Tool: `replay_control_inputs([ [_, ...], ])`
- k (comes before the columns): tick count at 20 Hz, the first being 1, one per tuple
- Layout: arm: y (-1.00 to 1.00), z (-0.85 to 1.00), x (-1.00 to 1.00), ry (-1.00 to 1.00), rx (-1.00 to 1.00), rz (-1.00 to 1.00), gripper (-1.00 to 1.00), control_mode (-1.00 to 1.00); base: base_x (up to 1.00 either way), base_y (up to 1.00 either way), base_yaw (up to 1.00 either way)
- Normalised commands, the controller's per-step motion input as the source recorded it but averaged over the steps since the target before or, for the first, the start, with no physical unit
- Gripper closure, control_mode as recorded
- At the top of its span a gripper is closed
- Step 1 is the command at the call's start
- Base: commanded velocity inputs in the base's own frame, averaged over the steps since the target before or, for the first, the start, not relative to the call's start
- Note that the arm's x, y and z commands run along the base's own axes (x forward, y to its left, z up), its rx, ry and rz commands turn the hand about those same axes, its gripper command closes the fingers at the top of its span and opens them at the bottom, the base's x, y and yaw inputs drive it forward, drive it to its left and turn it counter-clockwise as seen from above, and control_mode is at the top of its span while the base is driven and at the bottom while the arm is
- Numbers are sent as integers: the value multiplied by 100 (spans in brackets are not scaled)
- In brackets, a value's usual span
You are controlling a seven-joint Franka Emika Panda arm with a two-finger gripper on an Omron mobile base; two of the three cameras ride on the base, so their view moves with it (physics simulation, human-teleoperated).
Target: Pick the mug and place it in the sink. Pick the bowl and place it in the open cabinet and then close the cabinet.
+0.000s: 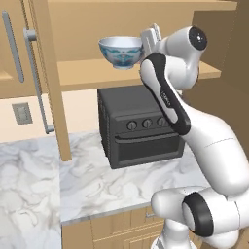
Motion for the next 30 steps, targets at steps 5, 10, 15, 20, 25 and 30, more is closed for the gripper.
replay_control_inputs([
  [5,-8,0,-68,-11,0,-7,-100,-100,0,0,0],
  [10,-22,0,-66,-1,2,-7,-100,-100,0,0,0],
  [15,-31,0,-52,5,7,-9,-100,-100,0,0,0],
  [20,-29,1,-63,5,6,-6,-100,-100,0,0,0],
  [25,-32,0,-88,0,5,-1,-100,-100,0,0,0],
  [30,-27,0,-97,0,0,0,-100,-100,0,0,0],
])
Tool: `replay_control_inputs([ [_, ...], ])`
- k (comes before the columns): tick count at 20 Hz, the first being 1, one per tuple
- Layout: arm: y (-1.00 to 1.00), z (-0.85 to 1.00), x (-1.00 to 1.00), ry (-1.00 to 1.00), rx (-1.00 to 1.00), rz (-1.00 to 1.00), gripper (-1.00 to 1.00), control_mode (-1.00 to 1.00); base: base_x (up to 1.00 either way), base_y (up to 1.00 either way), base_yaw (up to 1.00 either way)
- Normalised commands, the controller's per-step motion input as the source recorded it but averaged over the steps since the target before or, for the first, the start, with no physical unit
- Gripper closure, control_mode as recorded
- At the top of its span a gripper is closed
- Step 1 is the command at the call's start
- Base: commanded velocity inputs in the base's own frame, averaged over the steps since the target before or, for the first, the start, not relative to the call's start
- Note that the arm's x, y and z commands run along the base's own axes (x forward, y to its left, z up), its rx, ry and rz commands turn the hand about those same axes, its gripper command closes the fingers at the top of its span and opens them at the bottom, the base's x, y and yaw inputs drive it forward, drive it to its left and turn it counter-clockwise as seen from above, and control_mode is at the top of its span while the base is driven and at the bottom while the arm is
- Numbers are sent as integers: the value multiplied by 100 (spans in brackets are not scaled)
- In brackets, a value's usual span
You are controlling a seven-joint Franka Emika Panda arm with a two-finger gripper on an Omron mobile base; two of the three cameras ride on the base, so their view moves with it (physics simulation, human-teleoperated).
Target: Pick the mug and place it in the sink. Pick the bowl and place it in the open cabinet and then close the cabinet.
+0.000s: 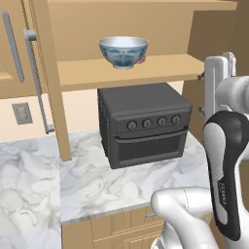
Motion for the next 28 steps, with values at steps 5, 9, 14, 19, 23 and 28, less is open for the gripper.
replay_control_inputs([
  [5,-14,6,-88,-3,-1,0,-100,-100,0,0,0],
  [9,-23,14,-75,-3,0,-3,-100,-100,0,0,0],
  [14,-17,11,-52,0,0,-4,-100,-100,0,0,0],
  [19,-22,8,-39,-2,0,-4,-100,-100,0,0,0],
  [23,-18,1,-38,-5,0,-6,-100,-100,0,0,0],
  [28,-20,0,-41,-3,0,-6,-100,-100,0,0,0],
])
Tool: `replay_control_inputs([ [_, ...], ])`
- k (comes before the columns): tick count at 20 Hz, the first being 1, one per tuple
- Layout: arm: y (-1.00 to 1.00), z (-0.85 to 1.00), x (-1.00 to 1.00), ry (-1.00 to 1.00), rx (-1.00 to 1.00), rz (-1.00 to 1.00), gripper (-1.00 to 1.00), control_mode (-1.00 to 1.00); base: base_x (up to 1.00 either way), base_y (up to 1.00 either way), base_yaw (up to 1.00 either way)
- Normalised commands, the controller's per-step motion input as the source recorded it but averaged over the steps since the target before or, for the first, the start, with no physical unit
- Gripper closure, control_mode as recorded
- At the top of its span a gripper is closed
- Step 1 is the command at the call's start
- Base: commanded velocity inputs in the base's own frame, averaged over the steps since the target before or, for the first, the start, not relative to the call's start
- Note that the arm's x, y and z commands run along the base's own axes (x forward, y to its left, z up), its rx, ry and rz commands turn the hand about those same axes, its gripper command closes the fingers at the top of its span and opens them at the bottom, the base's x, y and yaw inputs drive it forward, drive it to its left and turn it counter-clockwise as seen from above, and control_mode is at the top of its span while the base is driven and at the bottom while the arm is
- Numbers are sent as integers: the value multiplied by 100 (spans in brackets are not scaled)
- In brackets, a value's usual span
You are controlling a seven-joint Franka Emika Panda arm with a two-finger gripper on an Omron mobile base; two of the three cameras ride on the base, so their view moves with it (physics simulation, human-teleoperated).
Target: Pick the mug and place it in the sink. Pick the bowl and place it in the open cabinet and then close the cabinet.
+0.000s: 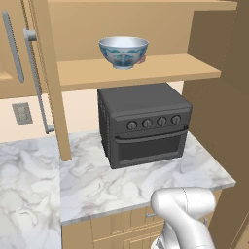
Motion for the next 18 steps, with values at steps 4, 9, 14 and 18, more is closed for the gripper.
replay_control_inputs([
  [4,-18,0,-37,0,0,-7,-100,-100,0,0,0],
  [9,-21,0,-41,0,0,-5,-100,-100,0,0,0],
  [14,-21,0,-48,-3,0,-4,-100,-100,0,0,0],
  [18,-27,0,-29,0,0,-5,-100,-100,0,0,0],
])
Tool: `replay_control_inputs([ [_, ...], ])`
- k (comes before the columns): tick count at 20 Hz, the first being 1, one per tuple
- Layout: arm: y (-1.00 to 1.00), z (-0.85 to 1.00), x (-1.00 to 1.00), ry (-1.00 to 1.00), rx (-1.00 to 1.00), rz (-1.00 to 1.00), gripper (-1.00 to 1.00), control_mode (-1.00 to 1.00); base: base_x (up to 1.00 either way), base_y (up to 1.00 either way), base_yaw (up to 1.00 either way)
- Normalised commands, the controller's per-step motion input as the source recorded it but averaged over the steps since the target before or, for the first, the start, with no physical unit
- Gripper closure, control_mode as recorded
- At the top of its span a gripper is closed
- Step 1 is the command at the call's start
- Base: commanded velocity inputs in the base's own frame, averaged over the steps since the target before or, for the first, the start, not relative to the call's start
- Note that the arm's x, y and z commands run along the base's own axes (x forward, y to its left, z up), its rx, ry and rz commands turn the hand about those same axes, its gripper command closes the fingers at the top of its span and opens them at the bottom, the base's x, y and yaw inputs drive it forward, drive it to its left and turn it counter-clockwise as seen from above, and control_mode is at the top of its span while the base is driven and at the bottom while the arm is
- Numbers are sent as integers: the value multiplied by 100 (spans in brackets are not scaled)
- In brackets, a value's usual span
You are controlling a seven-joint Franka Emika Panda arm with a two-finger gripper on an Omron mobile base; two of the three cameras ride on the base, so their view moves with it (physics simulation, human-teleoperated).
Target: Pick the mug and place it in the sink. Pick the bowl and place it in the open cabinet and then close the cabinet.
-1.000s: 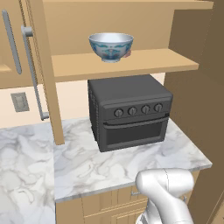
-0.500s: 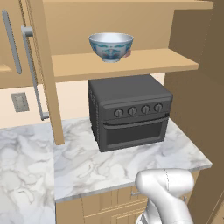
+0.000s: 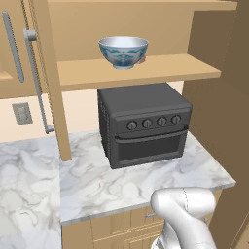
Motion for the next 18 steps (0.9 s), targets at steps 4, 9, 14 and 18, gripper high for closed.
replay_control_inputs([
  [4,-52,0,-12,0,0,-4,-100,-100,0,0,0],
  [9,-57,0,22,1,0,0,-100,-100,0,0,0],
  [14,-46,5,11,0,0,0,-100,-100,0,0,0],
  [18,-38,1,0,0,0,0,-100,-100,0,0,0],
])
